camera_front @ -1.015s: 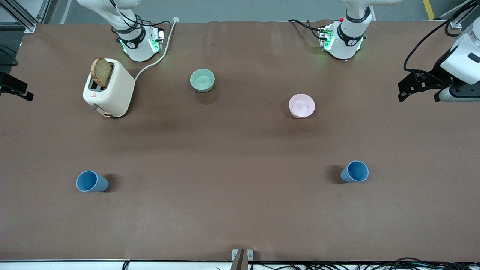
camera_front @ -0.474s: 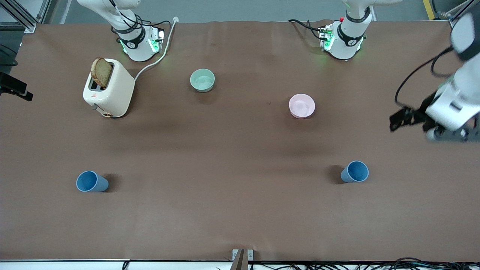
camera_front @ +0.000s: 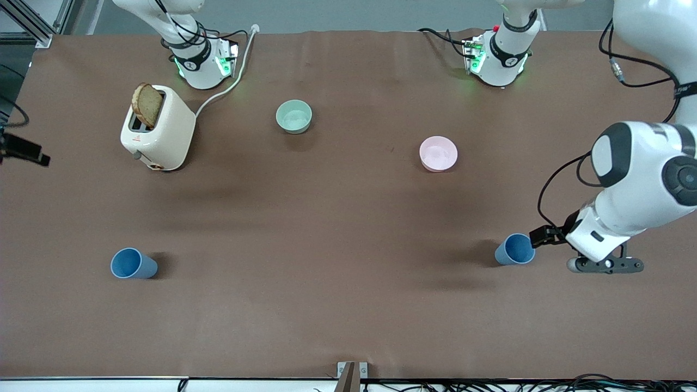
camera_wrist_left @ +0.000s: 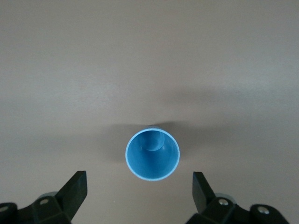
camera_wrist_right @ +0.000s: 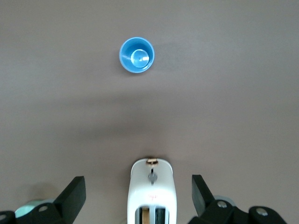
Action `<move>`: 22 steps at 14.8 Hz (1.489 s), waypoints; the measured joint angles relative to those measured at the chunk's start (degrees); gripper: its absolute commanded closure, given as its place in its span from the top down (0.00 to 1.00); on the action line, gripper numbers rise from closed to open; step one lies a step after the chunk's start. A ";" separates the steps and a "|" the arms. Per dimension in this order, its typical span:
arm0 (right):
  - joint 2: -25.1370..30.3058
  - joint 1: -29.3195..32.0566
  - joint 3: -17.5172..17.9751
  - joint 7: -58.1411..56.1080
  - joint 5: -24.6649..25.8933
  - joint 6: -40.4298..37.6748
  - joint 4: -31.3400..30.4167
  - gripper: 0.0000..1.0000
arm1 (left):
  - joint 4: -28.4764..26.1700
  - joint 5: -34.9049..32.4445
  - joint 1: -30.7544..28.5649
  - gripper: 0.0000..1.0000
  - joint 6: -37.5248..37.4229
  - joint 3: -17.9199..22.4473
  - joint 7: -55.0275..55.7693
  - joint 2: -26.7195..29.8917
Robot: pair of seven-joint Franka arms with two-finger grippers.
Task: Stack blue cups with both arms
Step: 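Reach the left and right grippers down to the two blue cups, then close both grippers around the rims of the blue cups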
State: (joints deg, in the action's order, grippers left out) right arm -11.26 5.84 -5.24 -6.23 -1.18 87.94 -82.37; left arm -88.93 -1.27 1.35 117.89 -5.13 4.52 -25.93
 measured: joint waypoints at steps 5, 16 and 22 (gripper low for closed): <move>-11.01 1.29 0.01 -0.06 -2.28 10.96 0.05 1.00 | -0.16 -0.50 -3.36 0.76 0.59 0.12 -1.43 -5.42; -26.96 0.39 0.68 -2.58 -3.10 29.93 0.18 1.00 | -0.22 -0.49 -2.64 0.00 0.92 -0.32 -1.97 -11.15; -29.57 0.40 0.67 -5.47 -3.13 38.52 -1.10 0.84 | 1.06 2.80 -1.23 0.00 1.00 -1.25 2.82 -10.92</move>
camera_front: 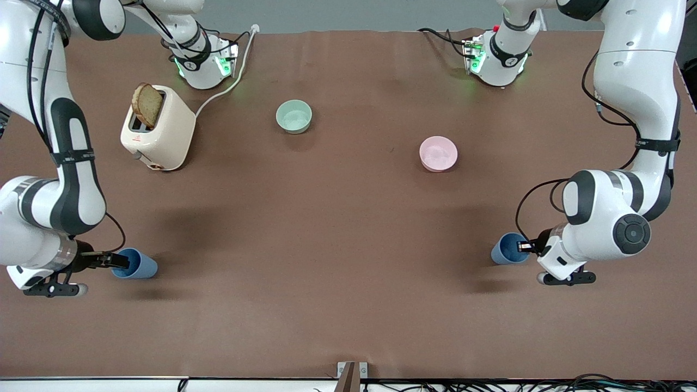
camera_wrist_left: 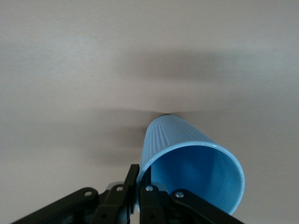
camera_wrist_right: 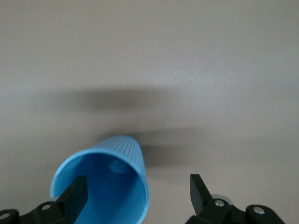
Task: Stack blue cups with both arms
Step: 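Close both grippers around the rims of the blue cups, then set the cup mid-table with the left gripper while the right gripper lifts its cup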
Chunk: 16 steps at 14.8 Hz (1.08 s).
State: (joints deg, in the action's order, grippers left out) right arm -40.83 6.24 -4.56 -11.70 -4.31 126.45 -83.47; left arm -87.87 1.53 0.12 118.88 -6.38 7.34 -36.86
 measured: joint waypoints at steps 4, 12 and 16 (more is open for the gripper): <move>-0.75 0.01 0.12 -1.46 -0.03 3.96 -2.57 0.12 | 0.86 0.86 2.82 0.00 -1.78 -7.89 12.38 2.76; -0.20 -0.04 0.46 -1.54 -0.19 2.47 -2.57 0.01 | 0.79 -3.73 20.42 0.00 4.90 -13.54 39.21 -0.89; 4.37 -0.12 0.50 -1.44 -0.28 -4.94 -2.26 0.02 | 1.54 -7.80 23.58 0.16 7.05 -13.48 43.71 -4.99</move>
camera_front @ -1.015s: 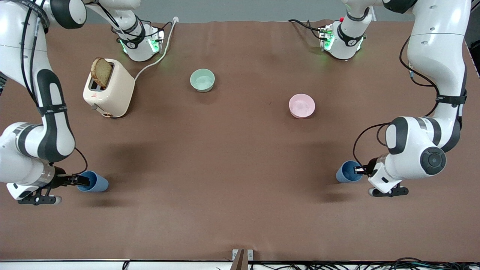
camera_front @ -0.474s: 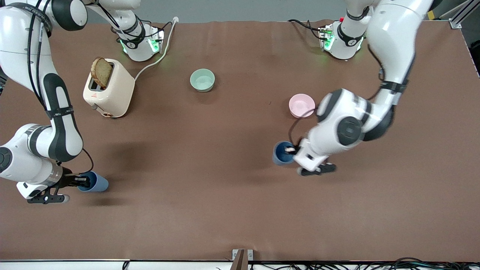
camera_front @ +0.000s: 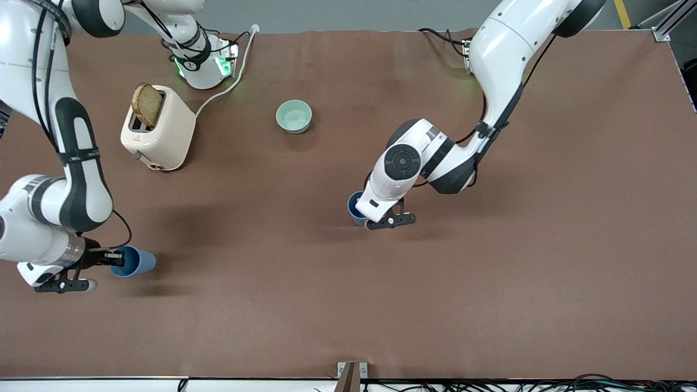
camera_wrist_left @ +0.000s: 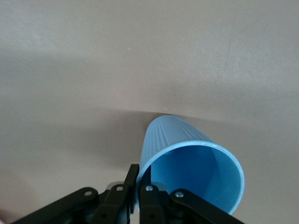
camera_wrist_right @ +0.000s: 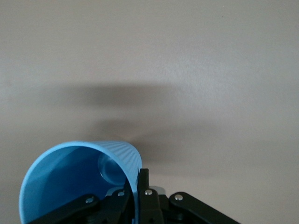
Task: Stack blue cups with both arms
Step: 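Set the cup mid-table with the left gripper while the right gripper lifts its cup, then withdraw the left gripper while the right gripper carries its cup inward, then lower the held blue cup into the placed cup with the right gripper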
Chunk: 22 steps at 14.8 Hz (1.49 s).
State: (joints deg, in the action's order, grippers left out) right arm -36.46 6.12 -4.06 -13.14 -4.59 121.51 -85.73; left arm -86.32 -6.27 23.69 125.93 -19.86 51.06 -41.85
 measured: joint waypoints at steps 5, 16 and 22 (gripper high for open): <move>12.60 -0.93 0.12 1.36 -0.14 -12.90 0.61 0.02 | 3.91 -0.71 -0.42 1.00 -0.46 0.14 -0.04 0.31; 35.36 -9.31 0.91 14.79 -0.16 -24.62 -10.43 0.00 | 11.25 -3.26 -21.30 1.00 -31.08 0.52 -22.96 25.83; 31.88 -27.34 1.47 41.05 -0.13 -11.80 -11.58 0.00 | 10.41 -0.50 -29.69 1.00 -39.60 1.41 -42.18 34.63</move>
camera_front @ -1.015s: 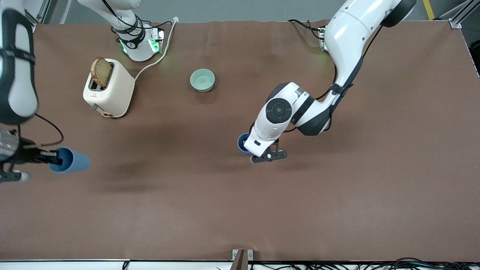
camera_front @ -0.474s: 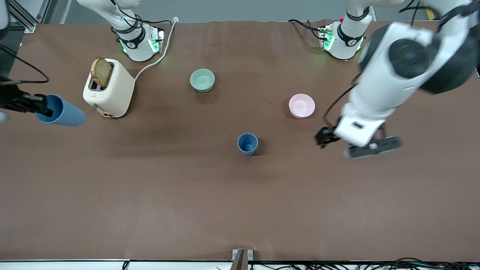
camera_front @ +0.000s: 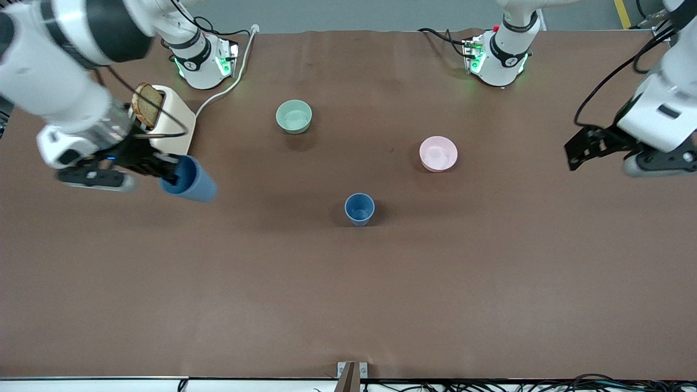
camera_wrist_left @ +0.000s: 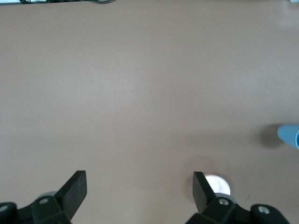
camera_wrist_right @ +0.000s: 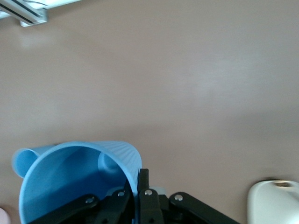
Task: Stack blue cups with both arms
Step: 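Lower the held blue cup into the placed cup with the right gripper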
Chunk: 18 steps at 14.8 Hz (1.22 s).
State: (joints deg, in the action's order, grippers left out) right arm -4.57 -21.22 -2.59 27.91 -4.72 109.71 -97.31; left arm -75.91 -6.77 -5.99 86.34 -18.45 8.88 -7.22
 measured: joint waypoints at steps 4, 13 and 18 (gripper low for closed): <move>-6.07 -7.09 -0.03 7.22 -0.05 8.19 0.56 0.00 | -6.38 5.63 3.63 1.00 -0.37 9.70 -7.24 6.67; -24.09 -20.79 -0.17 23.41 0.02 16.14 10.83 0.00 | -11.39 6.01 6.35 1.00 -0.58 10.22 -7.51 10.73; -27.25 -22.52 -0.20 23.40 0.02 18.27 11.02 0.00 | -11.49 6.01 6.04 1.00 -0.78 10.41 -7.53 10.73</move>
State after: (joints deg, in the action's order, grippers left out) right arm -31.83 -43.73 -2.79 51.31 -4.70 127.98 -86.29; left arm -87.40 -0.76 0.05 85.55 -8.05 1.34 3.51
